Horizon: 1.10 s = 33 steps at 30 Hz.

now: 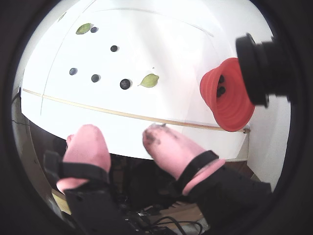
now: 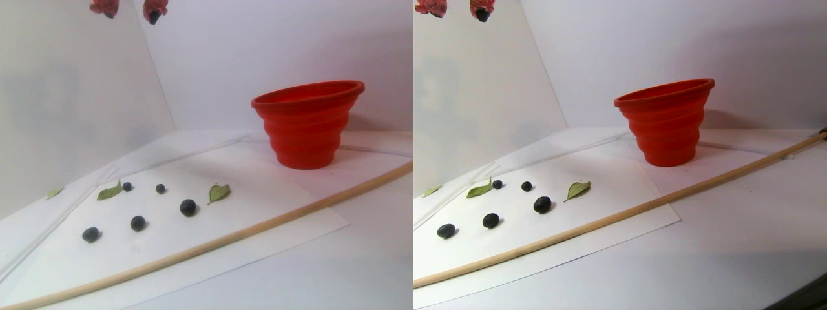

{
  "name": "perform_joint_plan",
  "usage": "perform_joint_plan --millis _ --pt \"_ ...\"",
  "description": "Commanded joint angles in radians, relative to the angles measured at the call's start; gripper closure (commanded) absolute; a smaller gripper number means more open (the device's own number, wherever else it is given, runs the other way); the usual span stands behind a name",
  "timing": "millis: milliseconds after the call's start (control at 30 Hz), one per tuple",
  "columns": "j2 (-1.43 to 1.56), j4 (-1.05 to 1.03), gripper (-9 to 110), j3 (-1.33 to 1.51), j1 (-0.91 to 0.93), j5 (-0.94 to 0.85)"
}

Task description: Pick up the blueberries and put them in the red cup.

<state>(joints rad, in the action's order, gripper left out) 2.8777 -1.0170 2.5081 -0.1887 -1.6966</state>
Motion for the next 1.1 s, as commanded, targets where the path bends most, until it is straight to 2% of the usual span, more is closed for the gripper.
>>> perform_joint_plan --millis 0,1067 --pt "-0.017 0.046 85 -0.025 -0.023 -0.014" --pt "-0.382 0.425 85 0.011 -0.008 -0.147"
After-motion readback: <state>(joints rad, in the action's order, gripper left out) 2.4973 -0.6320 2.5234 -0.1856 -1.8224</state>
